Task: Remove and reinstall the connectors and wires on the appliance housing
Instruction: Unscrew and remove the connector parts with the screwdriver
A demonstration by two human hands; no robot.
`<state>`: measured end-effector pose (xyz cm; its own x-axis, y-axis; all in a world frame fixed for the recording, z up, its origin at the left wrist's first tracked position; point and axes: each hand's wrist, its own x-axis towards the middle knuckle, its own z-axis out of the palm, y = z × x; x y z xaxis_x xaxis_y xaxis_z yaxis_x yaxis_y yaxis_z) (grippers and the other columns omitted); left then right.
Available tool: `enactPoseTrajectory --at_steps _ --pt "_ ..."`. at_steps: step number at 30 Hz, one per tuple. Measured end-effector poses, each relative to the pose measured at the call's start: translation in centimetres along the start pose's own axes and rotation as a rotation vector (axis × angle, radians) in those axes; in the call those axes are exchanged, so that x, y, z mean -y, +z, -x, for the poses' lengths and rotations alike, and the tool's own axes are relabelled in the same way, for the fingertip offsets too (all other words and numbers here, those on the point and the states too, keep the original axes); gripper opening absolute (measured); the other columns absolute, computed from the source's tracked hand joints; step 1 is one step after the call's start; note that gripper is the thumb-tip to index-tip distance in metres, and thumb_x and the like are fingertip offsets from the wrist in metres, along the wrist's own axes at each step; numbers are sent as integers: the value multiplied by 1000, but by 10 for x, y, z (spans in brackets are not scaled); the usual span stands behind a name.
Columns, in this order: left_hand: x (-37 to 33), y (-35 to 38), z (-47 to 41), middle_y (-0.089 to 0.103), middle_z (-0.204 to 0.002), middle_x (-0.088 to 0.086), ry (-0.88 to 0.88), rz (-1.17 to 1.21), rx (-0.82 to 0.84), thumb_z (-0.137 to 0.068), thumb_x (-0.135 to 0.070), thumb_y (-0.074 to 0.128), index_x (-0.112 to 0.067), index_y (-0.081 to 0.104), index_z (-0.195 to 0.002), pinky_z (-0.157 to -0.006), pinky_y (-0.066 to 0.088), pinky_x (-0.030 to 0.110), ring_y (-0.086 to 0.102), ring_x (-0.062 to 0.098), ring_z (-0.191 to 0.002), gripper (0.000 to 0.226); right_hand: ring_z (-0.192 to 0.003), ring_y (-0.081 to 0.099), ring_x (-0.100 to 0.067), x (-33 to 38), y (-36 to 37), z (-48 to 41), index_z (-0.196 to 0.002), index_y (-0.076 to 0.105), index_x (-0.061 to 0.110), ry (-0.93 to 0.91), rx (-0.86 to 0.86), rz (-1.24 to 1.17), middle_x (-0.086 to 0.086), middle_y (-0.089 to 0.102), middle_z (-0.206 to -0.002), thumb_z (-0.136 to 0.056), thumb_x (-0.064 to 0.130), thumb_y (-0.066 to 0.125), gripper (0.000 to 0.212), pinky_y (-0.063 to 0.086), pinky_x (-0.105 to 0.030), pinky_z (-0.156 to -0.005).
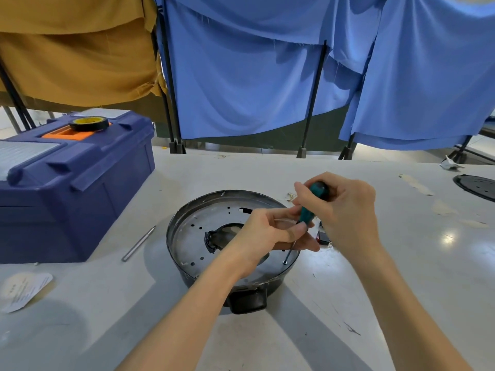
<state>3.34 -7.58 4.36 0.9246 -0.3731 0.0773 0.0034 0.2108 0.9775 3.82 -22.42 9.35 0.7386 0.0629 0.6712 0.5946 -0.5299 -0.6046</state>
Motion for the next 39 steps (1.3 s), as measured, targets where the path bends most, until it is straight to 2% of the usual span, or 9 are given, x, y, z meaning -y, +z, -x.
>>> enactPoseTrajectory --at_steps 5,9,11,17,23,25,30,34,39 --pt "3 0 -5 72 -101 20 -31 -12 -3 -95 -6 54 -9 73 -104 -88 55 30 71 32 -94 21 -42 41 -9 10 19 10 -66 64 5 14 -303 242 1 51 -50 -83 33 74 34 38 -10 -58" --pt "4 -5 -2 72 -95 19 -36 19 8 -96 -6 49 -5 71 -97 -102 48 40 69 38 -96 22 -74 73 -11 8 -6 -5 -96 72 13 69 274 -302 2 74 -84 -91 22 65 12 59 -23 -73" --pt "4 -4 -2 72 -92 19 -20 25 16 -97 -5 48 -6 71 -93 -101 48 41 69 39 -96 23 -84 73 -8 5 -12 -8 -104 71 12 40 353 -341 2 75 -95 -93 12 60 15 59 -24 -79" --pt "1 -1 0 70 -101 26 23 56 38 -88 -5 64 0 69 -109 -89 55 36 70 37 -95 22 -55 66 -18 7 9 1 -80 73 5 -121 -33 26 -3 69 -63 -88 15 70 13 58 -33 -62" --pt "2 1 -1 75 -95 7 -15 46 11 -90 1 58 -7 70 -108 -78 55 25 72 21 -85 23 -37 45 -23 19 38 11 -63 62 2 -78 -401 237 -5 53 -44 -89 29 63 37 38 -29 -50" --pt "2 -1 -1 74 -97 12 -24 45 13 -91 0 58 -1 68 -112 -87 55 31 72 26 -89 24 -40 52 -21 15 31 9 -64 65 6 -117 -302 195 -1 58 -47 -90 31 63 36 43 -28 -51" --pt "1 -4 0 71 -92 14 -11 92 67 -91 2 52 -5 70 -97 -88 55 36 69 41 -90 20 -73 74 -17 1 -5 -11 -90 75 11 24 379 -439 1 76 -77 -93 21 62 17 58 -23 -70" --pt "3 -3 -4 70 -97 24 -25 66 51 -92 -6 55 -2 72 -96 -93 53 37 69 39 -95 18 -59 71 -13 1 12 -4 -71 71 11 23 64 -285 5 71 -61 -90 21 66 22 59 -27 -63" --pt "4 -1 -5 74 -99 9 -20 85 6 -89 -2 60 -5 76 -94 -80 57 30 72 24 -86 17 -51 64 -9 7 29 15 -67 67 7 -17 -340 -39 1 65 -53 -90 28 66 31 48 -14 -57"
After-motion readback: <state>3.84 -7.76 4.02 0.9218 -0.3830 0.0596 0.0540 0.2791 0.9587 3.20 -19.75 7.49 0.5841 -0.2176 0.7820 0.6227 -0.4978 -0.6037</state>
